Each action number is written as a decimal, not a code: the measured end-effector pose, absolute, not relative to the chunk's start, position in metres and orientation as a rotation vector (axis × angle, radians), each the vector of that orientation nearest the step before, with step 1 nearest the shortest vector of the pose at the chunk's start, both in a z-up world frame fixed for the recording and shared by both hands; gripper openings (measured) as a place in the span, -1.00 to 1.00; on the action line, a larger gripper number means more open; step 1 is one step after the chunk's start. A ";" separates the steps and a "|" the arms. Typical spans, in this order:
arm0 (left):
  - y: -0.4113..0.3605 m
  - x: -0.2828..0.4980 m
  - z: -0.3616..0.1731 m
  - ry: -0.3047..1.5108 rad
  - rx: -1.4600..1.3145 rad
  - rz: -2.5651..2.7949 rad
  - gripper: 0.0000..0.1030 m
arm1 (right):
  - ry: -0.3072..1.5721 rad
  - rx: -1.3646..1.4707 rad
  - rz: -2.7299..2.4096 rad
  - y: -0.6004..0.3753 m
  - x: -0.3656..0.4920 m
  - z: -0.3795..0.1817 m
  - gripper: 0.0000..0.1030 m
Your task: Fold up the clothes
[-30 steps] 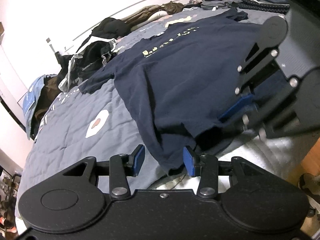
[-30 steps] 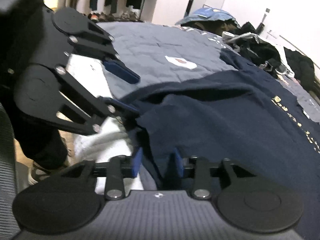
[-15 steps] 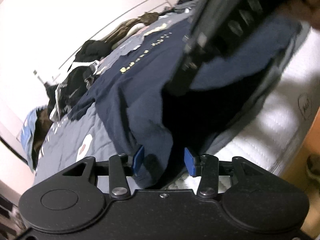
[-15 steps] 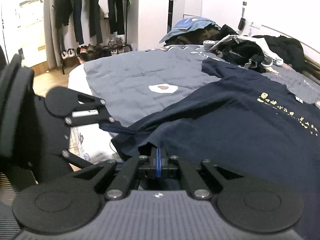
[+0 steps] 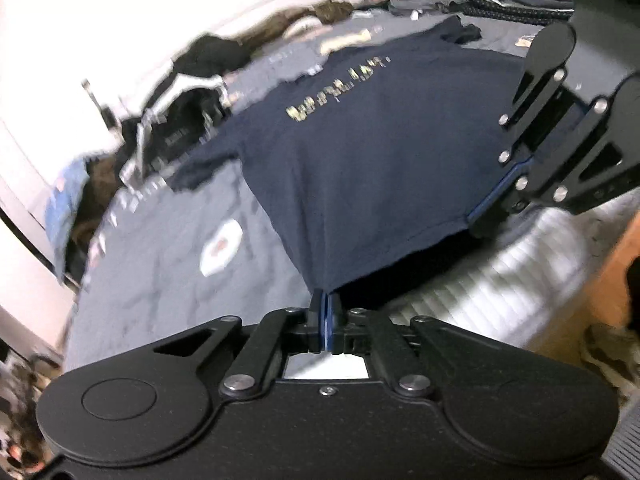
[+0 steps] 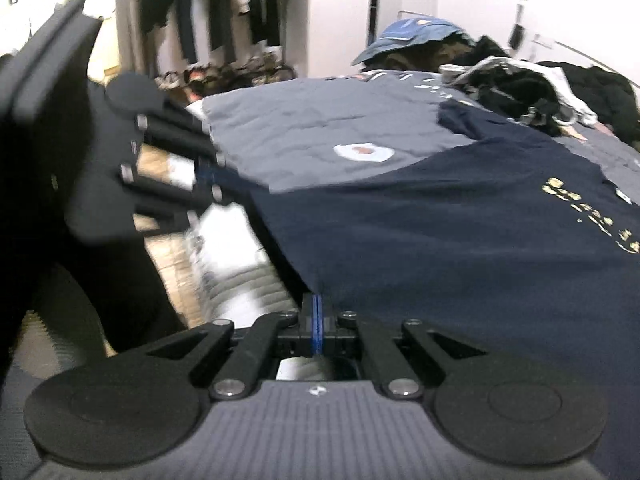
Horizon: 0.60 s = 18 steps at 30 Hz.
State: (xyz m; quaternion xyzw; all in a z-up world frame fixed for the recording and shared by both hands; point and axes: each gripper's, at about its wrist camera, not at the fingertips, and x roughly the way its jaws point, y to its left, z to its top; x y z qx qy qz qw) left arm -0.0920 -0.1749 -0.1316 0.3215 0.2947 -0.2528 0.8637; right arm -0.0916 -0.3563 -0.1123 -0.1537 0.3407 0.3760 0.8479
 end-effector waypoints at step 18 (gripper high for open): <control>-0.204 -0.091 -0.181 0.565 0.824 -0.545 0.08 | 0.771 -0.179 0.396 -0.468 -0.092 -0.095 -0.83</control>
